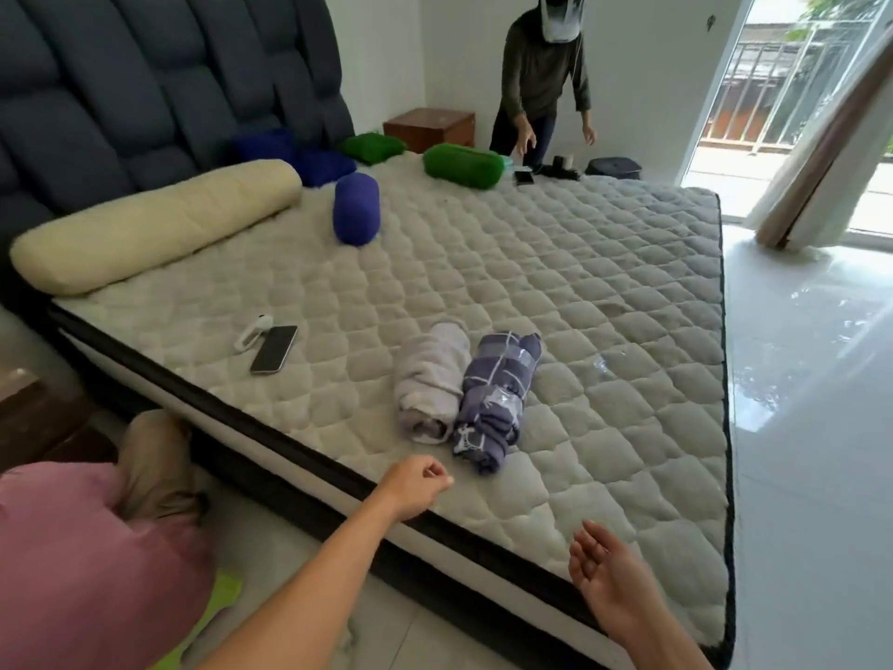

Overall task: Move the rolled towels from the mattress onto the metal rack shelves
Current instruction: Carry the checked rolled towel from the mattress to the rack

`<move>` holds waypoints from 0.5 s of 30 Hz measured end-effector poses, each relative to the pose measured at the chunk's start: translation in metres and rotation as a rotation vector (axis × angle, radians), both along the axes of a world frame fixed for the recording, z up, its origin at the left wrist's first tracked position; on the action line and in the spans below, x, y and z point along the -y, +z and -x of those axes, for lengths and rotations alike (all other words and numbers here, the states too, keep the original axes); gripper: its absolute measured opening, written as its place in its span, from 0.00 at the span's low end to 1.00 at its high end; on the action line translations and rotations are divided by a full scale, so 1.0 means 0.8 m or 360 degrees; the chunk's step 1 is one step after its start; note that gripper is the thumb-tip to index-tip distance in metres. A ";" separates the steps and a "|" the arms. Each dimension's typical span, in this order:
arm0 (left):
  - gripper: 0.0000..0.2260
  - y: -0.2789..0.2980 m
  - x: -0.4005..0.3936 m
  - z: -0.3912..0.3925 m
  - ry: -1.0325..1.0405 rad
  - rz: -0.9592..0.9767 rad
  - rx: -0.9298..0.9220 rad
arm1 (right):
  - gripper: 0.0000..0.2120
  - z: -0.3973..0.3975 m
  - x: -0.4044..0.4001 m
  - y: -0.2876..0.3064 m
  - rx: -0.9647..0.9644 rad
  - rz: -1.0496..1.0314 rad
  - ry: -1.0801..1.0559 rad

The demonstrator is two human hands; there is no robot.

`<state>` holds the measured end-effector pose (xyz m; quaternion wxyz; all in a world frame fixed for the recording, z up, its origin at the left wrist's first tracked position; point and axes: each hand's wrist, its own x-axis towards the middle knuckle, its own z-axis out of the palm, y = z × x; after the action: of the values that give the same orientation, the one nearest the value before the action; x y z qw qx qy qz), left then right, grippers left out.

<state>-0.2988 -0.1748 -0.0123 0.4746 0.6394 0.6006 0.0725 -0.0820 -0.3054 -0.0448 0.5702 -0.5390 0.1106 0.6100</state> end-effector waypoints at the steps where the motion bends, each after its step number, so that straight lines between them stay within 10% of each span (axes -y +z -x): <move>1: 0.04 0.002 -0.015 -0.016 -0.0039 0.0004 -0.0006 | 0.06 -0.011 -0.018 0.005 -0.0009 -0.0021 -0.0030; 15: 0.04 -0.027 -0.272 -0.108 -0.0283 -0.0089 -0.0089 | 0.15 0.007 -0.222 -0.040 0.0038 0.0155 0.0186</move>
<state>-0.2126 0.0427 -0.0338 0.4441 0.7050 0.5522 0.0288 -0.0876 -0.1279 -0.0772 0.5080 -0.5788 0.1016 0.6298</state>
